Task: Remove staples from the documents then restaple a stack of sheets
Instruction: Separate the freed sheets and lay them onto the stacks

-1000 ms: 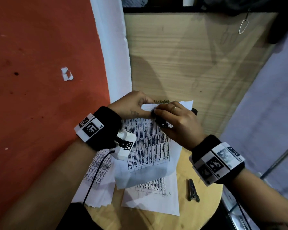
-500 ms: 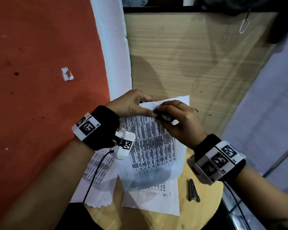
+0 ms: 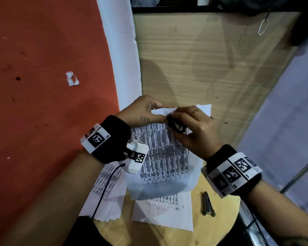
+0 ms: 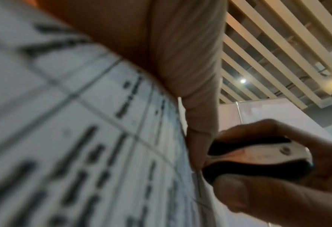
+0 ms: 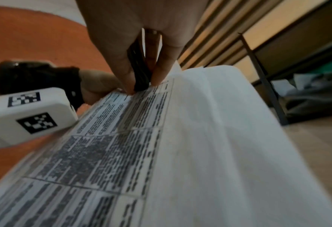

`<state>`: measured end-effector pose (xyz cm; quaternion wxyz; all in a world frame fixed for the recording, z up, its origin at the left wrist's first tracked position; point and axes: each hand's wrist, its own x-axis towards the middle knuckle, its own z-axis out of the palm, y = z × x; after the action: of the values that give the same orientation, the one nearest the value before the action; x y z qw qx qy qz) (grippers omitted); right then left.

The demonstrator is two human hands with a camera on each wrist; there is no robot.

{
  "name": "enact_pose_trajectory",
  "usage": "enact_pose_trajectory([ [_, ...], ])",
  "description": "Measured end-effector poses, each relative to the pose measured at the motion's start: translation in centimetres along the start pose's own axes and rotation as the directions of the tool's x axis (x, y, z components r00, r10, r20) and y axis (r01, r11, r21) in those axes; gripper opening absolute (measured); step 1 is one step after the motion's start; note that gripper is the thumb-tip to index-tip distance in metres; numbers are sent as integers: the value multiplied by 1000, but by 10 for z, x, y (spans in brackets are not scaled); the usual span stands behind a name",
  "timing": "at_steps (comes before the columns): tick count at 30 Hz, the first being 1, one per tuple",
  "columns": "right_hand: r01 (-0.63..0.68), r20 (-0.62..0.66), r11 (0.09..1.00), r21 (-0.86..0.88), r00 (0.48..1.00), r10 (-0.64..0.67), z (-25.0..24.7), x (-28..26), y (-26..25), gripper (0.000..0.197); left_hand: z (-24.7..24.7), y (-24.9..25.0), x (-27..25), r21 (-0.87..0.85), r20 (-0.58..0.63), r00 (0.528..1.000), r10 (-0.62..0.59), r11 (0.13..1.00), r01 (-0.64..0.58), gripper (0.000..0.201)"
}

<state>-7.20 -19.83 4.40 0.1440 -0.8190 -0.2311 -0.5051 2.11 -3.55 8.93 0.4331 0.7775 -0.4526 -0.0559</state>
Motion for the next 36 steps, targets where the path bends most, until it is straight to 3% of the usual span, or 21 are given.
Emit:
enact_pose_trajectory([
  [4, 94, 86, 988, -122, 993, -84, 10, -4, 5, 21, 9, -7, 1, 149, -67, 997, -32, 988, 42, 24],
  [9, 25, 67, 993, -113, 998, -18, 18, -9, 6, 19, 15, -11, 6, 261, -157, 985, -72, 959, 112, 20],
  [12, -118, 30, 993, 13, 993, 118, 21, -12, 6, 24, 15, -12, 7, 282, -113, 993, -43, 957, 74, 22],
  [15, -261, 4, 945, 198, 964, 265, 20, -16, 6, 29, 13, -22, 6, 177, -63, 998, 7, 984, 4, 27],
  [19, -352, -72, 906, 234, 923, 377, 13, -15, 12, 22, 6, -52, 0, 283, -128, 992, -20, 958, 56, 29],
  [22, -338, -33, 930, 146, 937, 346, 16, -22, 20, 19, 0, -67, -6, 314, -144, 987, -77, 942, 119, 25],
  [27, -316, 52, 949, 17, 948, 314, 33, -43, 25, 21, -2, -71, -6, 448, -52, 988, -146, 881, 153, 18],
  [33, -398, -40, 916, 60, 916, 400, 32, -42, 39, 20, -8, -84, 0, 559, -6, 986, -166, 817, 141, 29],
  [36, -406, 44, 911, 68, 914, 404, 36, -49, 37, 22, -8, -82, 2, 596, -29, 985, -170, 788, 154, 31],
])
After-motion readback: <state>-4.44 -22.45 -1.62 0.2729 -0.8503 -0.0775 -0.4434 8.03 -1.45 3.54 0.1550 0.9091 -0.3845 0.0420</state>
